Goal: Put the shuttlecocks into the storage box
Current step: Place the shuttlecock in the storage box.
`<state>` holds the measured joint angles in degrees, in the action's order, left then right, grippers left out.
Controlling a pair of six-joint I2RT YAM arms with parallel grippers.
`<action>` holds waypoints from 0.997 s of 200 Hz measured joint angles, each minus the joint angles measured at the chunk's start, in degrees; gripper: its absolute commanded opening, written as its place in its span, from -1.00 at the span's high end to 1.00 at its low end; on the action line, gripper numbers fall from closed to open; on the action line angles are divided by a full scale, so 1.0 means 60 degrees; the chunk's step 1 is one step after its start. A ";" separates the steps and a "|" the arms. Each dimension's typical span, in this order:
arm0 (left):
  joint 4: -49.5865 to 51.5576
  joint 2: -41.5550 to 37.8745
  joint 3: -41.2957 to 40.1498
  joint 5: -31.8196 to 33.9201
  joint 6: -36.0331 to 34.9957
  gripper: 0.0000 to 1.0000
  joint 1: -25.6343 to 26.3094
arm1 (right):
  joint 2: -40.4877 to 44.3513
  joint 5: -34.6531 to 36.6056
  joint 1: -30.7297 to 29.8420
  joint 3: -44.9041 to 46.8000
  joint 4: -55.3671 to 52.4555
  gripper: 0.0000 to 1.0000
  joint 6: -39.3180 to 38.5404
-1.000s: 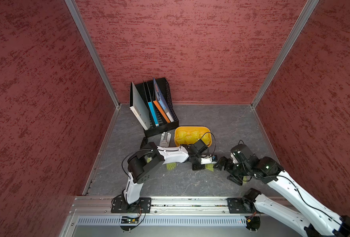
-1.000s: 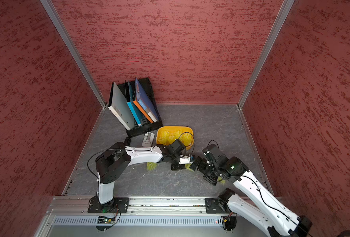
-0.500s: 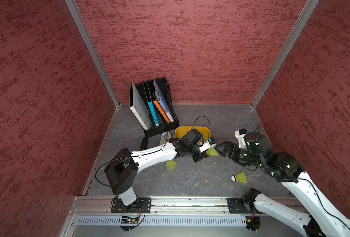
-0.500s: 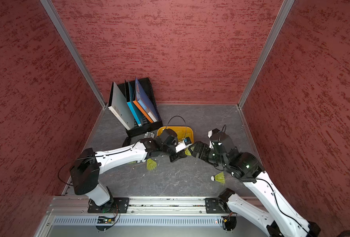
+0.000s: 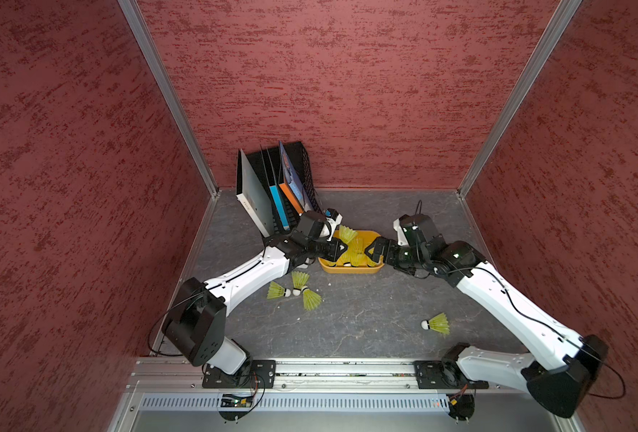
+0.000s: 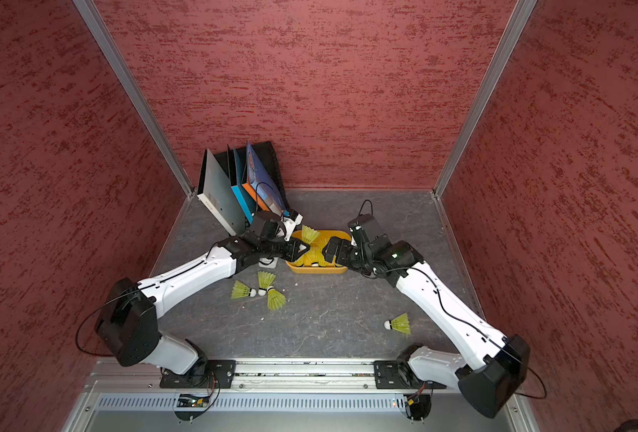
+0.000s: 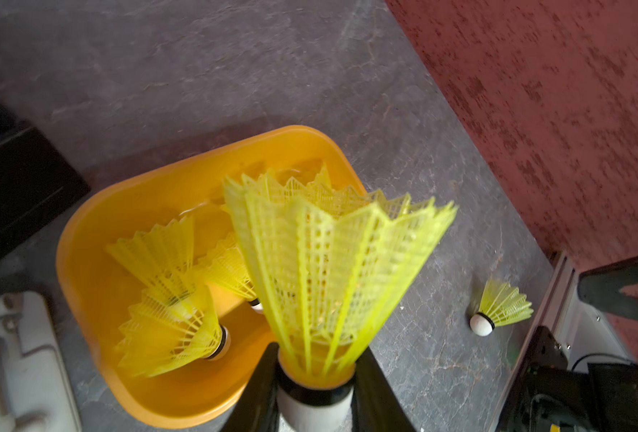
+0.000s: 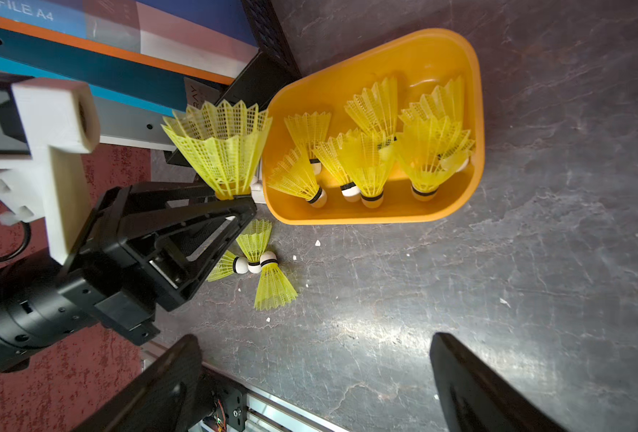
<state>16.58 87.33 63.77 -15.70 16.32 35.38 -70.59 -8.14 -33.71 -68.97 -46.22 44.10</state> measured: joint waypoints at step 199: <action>0.0670 0.1679 0.0688 0.2382 0.3388 0.54 -0.0299 | -0.2940 -0.1188 0.0375 -0.0951 0.1373 -0.97 -0.0251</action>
<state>20.60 97.41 67.90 -1.41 36.64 33.58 -88.23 -15.27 -31.46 -74.67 -37.98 42.59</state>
